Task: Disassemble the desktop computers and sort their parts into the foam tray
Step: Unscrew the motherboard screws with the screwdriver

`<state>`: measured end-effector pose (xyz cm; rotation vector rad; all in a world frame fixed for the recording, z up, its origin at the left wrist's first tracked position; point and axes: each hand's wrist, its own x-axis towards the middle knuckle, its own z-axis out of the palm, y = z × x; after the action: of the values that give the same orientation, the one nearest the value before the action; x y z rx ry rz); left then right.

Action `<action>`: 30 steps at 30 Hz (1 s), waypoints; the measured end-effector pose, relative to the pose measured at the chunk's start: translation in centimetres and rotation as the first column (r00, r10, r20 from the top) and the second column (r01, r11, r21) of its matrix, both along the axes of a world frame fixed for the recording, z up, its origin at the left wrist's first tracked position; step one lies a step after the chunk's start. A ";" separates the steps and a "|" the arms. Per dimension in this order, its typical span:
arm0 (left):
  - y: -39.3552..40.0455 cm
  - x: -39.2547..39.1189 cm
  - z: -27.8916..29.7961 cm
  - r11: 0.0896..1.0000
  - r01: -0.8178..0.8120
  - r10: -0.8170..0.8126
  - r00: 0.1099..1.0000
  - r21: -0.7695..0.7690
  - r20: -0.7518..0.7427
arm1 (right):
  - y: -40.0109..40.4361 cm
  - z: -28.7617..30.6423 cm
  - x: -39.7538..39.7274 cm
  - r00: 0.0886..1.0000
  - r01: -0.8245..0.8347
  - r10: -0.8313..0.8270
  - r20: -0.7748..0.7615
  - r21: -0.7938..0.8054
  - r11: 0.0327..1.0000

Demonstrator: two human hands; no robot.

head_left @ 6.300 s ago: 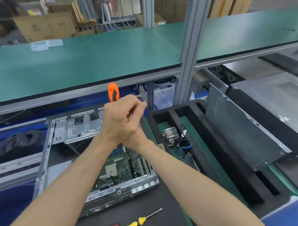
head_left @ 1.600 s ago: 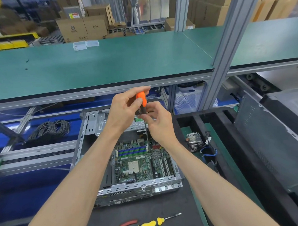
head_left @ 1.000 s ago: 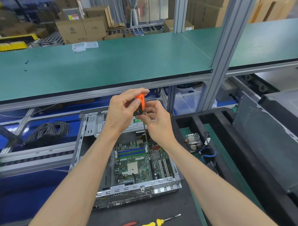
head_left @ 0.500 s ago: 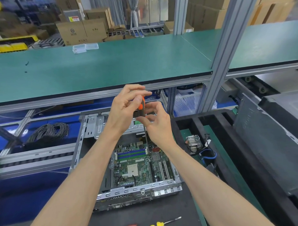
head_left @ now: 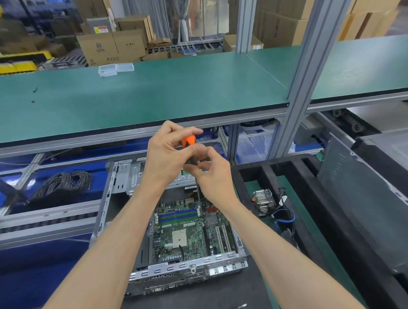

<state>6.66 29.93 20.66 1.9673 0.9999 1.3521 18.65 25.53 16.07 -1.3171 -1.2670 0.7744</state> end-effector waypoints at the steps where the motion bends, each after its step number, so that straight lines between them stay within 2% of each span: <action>1: -0.2 -0.2 0.0 1.000 0.028 -0.028 1.000 0.005 0.000 | 0.1 0.0 0.0 1.000 -0.005 0.005 0.005 0.004 1.000; 4: -0.5 -0.6 -0.1 0.993 0.106 -0.102 0.992 0.054 -0.067 | 0.1 0.1 0.0 0.998 -0.038 0.037 0.055 0.018 0.999; 10: -0.2 -0.3 0.1 0.998 0.062 -0.063 0.997 -0.018 -0.041 | 0.0 -0.5 0.4 0.987 -0.158 0.158 0.017 0.016 0.987; 14: -0.1 0.1 0.4 0.999 0.007 -0.009 0.999 -0.046 -0.044 | 0.3 -2.1 0.5 0.984 -0.041 0.053 0.170 -0.072 0.997; 16: -0.1 0.3 0.3 0.998 -0.055 0.055 0.995 0.004 -0.081 | 0.6 -3.1 0.7 0.973 0.018 0.003 0.229 -0.088 0.996; 18: 0.0 0.4 0.2 0.992 -0.112 0.117 0.987 0.056 -0.107 | 0.8 -3.9 0.9 0.954 0.029 0.000 0.300 -0.093 0.995; 21: 0.0 0.9 0.1 0.989 -0.145 0.145 0.977 0.012 -0.159 | 0.8 -4.6 1.0 0.916 0.004 0.032 0.400 -0.089 0.996; 23: -0.2 1.0 0.0 0.995 -0.091 0.083 0.981 -0.041 -0.175 | 0.7 -4.8 1.2 0.888 -0.028 0.046 0.457 -0.048 0.998; 27: -0.6 0.5 0.0 0.976 0.183 -0.188 0.981 -0.114 -0.035 | 0.6 -4.9 2.0 0.862 -0.084 0.086 0.500 -0.027 0.996; 30: -0.5 0.4 0.2 0.987 0.137 -0.148 0.980 -0.089 -0.130 | 0.7 -5.1 2.4 0.858 -0.147 0.176 0.482 -0.098 0.984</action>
<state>7.05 29.46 20.86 2.0512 0.9387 1.0967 21.06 26.19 10.94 -1.5273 -1.7895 0.6107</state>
